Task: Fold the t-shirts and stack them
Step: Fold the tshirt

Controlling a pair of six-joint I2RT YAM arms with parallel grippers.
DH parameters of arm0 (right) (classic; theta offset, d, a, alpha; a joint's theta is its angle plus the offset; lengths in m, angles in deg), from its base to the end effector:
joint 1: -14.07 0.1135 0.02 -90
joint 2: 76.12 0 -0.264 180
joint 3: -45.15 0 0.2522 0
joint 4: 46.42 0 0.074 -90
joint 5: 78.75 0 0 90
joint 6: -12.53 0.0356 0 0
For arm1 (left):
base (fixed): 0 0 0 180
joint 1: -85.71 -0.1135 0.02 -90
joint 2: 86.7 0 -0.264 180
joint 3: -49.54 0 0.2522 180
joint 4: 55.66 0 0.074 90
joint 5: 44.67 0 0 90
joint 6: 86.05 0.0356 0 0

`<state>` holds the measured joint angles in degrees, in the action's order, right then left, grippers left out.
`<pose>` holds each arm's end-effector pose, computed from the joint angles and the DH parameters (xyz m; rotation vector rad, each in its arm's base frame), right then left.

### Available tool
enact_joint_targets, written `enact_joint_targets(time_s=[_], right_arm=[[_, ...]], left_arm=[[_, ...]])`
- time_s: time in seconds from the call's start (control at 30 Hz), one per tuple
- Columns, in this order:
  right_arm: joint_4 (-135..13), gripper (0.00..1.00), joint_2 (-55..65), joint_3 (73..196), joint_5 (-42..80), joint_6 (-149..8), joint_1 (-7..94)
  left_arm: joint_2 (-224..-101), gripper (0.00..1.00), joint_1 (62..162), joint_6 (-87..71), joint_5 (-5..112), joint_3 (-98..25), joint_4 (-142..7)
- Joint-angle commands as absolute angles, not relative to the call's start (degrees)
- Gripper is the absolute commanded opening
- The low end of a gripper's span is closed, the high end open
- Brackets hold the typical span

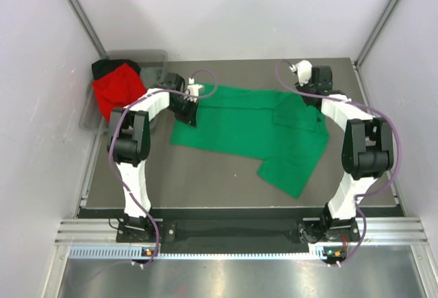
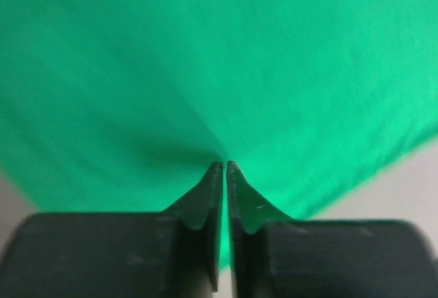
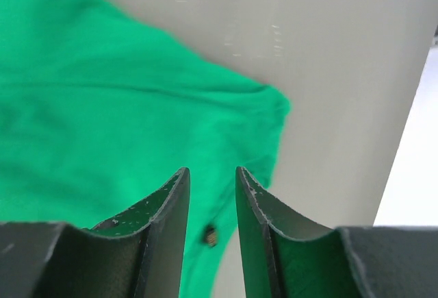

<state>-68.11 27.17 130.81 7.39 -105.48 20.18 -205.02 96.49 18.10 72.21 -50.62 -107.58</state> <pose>0.4037 0.0408 0.2246 -0.6314 2.1809 -0.2793 0.4105 -0.0945 0.1679 0.6971 2.6260 -0.6344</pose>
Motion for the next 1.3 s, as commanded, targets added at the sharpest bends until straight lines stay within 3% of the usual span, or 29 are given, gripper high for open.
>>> enact_joint_targets(time_s=[0.0, 0.2, 0.4, 0.93, 1.07, 1.2, 1.27], right_arm=[[-68.97, 0.34, 31.45, 136.86, 10.37, -102.97, 17.42], [-71.16, 0.34, 38.91, 145.73, 11.08, -100.24, 12.6], [-73.62, 0.34, 45.25, 153.56, 13.0, -98.05, 9.68], [-92.35, 0.34, 59.76, 173.51, 17.49, -99.53, 6.95], [-96.81, 0.24, 62.65, 176.67, 18.54, -100.67, 6.78], [-99.73, 0.01, 64.95, 180.02, 18.81, -101.29, 6.6], [-98.34, 0.0, 64.95, 179.41, 17.94, -101.29, 6.43]], left_arm=[[-207.8, 0.16, 96.34, 20.39, 68.45, -60.1, -108.53], [-216.4, 0.32, 96.25, 17.58, 63.63, -73.0, -107.57], [-221.25, 0.34, 95.9, 13.1, 61.5, -80.32, -105.64], [-223.89, 0.34, 95.81, 10.19, 61.94, -79.89, -103.26], [-223.89, 0.34, 95.81, 10.01, 62.21, -79.19, -102.91], [-223.72, 0.34, 95.81, 9.67, 62.12, -78.75, -102.91], [-223.54, 0.34, 95.81, 9.49, 62.29, -78.49, -102.91]])
